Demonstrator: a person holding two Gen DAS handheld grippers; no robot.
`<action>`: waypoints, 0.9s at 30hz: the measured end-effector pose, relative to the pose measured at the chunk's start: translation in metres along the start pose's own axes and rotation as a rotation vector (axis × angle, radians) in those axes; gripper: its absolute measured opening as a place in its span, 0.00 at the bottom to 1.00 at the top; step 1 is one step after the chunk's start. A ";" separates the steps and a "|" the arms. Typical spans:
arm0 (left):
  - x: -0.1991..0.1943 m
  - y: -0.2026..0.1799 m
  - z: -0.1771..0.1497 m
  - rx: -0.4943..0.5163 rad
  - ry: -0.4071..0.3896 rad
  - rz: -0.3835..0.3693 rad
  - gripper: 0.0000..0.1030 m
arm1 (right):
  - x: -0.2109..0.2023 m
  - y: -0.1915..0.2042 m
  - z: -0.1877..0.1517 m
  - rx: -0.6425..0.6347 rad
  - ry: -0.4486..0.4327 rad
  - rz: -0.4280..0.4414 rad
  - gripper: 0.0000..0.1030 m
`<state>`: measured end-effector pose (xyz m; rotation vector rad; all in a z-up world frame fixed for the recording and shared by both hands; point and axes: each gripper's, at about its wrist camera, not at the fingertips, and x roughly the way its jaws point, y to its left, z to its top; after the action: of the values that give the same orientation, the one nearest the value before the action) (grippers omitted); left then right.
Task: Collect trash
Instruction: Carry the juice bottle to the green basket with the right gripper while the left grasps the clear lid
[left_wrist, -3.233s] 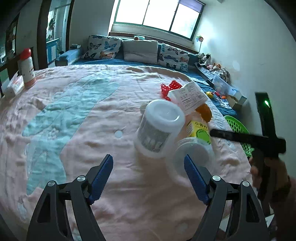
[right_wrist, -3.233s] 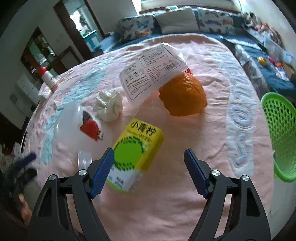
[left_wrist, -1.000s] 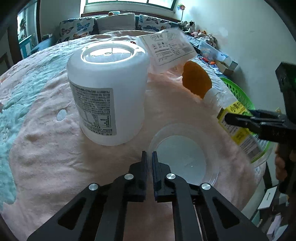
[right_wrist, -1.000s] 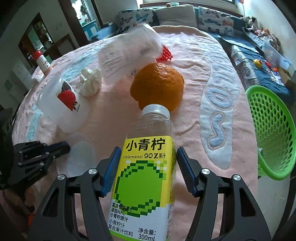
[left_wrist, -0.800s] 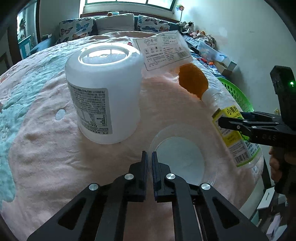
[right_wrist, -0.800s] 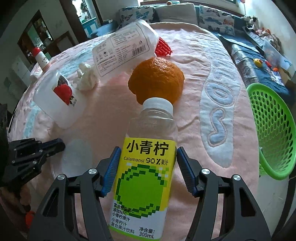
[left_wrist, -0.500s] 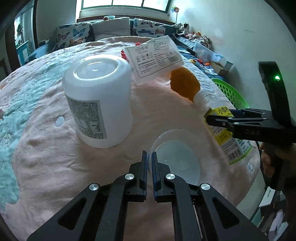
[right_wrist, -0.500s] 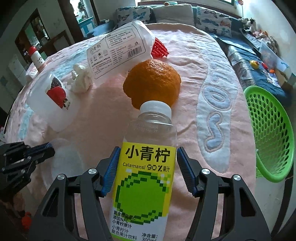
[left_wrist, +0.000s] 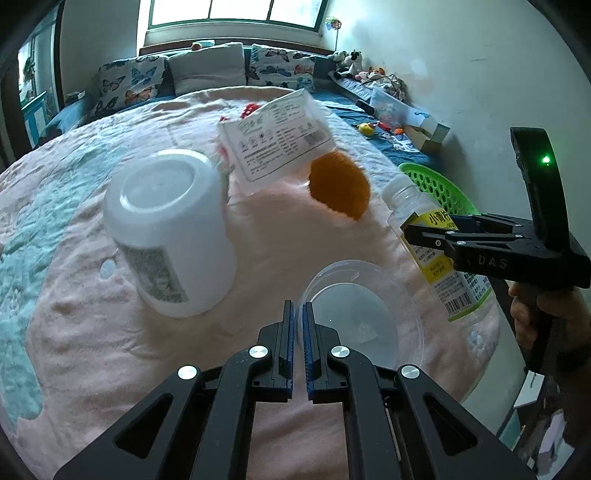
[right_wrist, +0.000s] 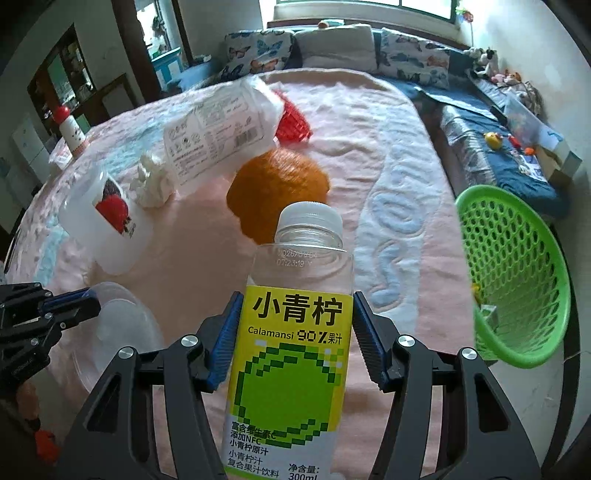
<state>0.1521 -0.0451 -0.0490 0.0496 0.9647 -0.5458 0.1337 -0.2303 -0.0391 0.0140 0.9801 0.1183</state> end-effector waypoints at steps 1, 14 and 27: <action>-0.001 -0.003 0.003 0.007 -0.004 0.000 0.05 | -0.004 -0.004 0.001 0.005 -0.014 -0.005 0.57; 0.010 -0.046 0.047 0.058 0.004 -0.065 0.05 | -0.039 -0.122 0.022 0.171 -0.120 -0.115 0.57; 0.022 -0.090 0.117 0.107 -0.031 -0.094 0.05 | 0.034 -0.250 0.008 0.301 0.027 -0.256 0.57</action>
<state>0.2104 -0.1644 0.0190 0.0919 0.9108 -0.6827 0.1819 -0.4749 -0.0791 0.1632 1.0113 -0.2650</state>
